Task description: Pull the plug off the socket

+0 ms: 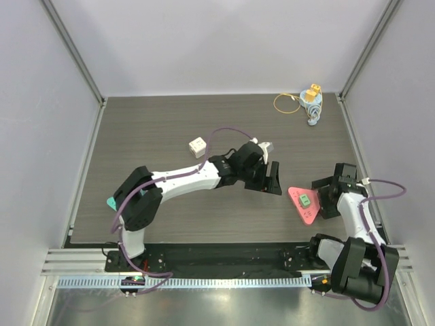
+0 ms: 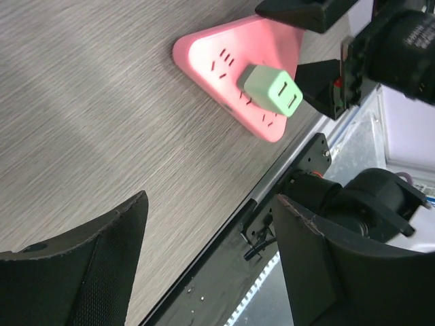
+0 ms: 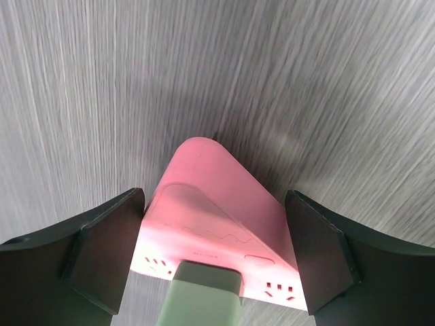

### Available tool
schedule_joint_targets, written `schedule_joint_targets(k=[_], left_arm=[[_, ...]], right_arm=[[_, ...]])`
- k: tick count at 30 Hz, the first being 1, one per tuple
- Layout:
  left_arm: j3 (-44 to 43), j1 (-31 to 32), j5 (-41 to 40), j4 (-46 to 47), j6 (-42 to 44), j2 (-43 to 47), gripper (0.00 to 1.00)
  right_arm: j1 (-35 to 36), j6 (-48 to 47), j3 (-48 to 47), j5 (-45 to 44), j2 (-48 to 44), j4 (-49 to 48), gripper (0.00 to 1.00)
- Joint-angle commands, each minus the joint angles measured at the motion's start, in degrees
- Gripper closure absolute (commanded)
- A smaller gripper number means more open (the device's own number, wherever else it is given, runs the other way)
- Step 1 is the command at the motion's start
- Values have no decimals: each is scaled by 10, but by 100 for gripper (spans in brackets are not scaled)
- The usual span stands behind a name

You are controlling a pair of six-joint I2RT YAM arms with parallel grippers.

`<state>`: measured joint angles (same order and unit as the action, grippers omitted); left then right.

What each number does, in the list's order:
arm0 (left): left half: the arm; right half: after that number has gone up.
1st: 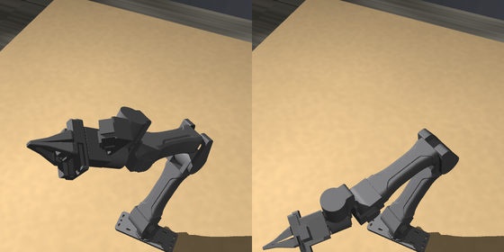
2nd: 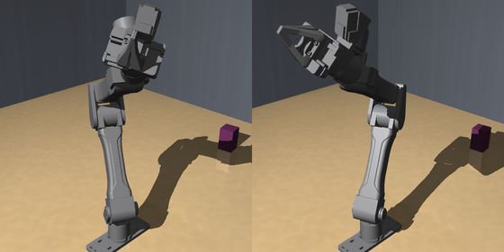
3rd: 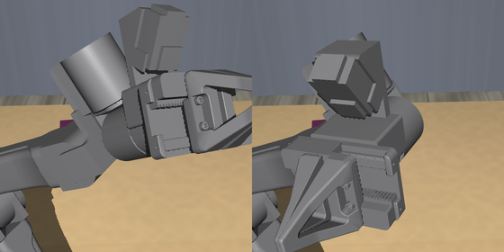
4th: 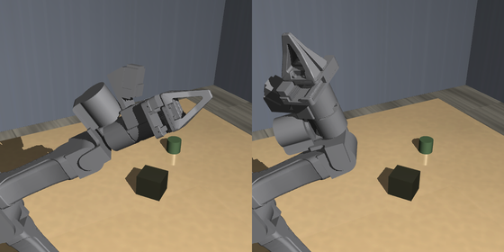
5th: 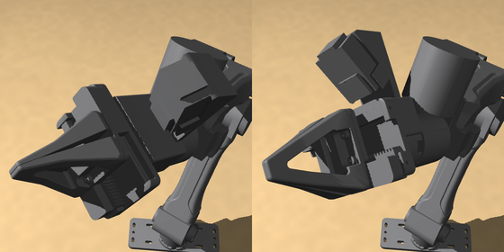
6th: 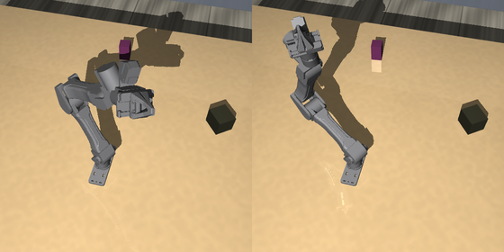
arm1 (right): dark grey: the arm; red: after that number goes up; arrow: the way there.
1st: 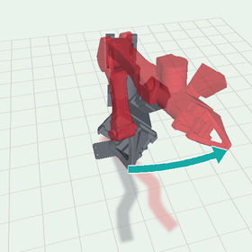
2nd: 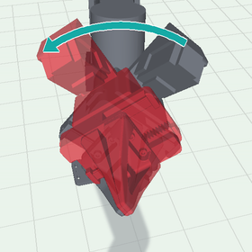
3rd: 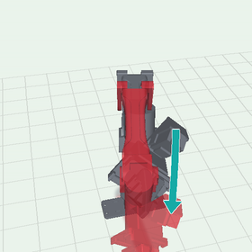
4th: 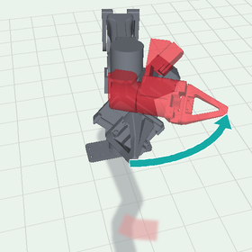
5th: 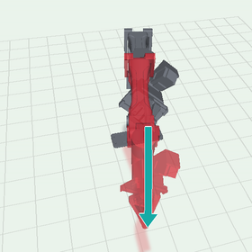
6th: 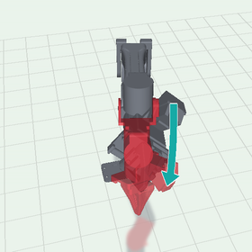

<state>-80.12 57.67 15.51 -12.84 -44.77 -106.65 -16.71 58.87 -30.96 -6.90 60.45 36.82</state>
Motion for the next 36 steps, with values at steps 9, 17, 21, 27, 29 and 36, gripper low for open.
schedule_joint_targets(k=[9,17,21,27,29,36], left_arm=[[-152,80,-129,-109,-25,-87,18],[-265,107,-257,-176,-86,-167,19],[-329,115,-278,-203,-104,-209,16],[-394,123,-280,-214,-132,-250,16],[-408,126,-278,-217,-133,-261,16],[-438,138,-270,-221,-145,-292,21]], right_arm=[[3,-73,-47,-22,-43,33,7],[1,-108,-45,-56,-77,39,10],[1,-129,-61,-103,-93,56,10],[1,-131,-70,-109,-95,63,10],[1,-133,-78,-114,-93,67,9],[1,-151,-111,-163,-74,83,8]])
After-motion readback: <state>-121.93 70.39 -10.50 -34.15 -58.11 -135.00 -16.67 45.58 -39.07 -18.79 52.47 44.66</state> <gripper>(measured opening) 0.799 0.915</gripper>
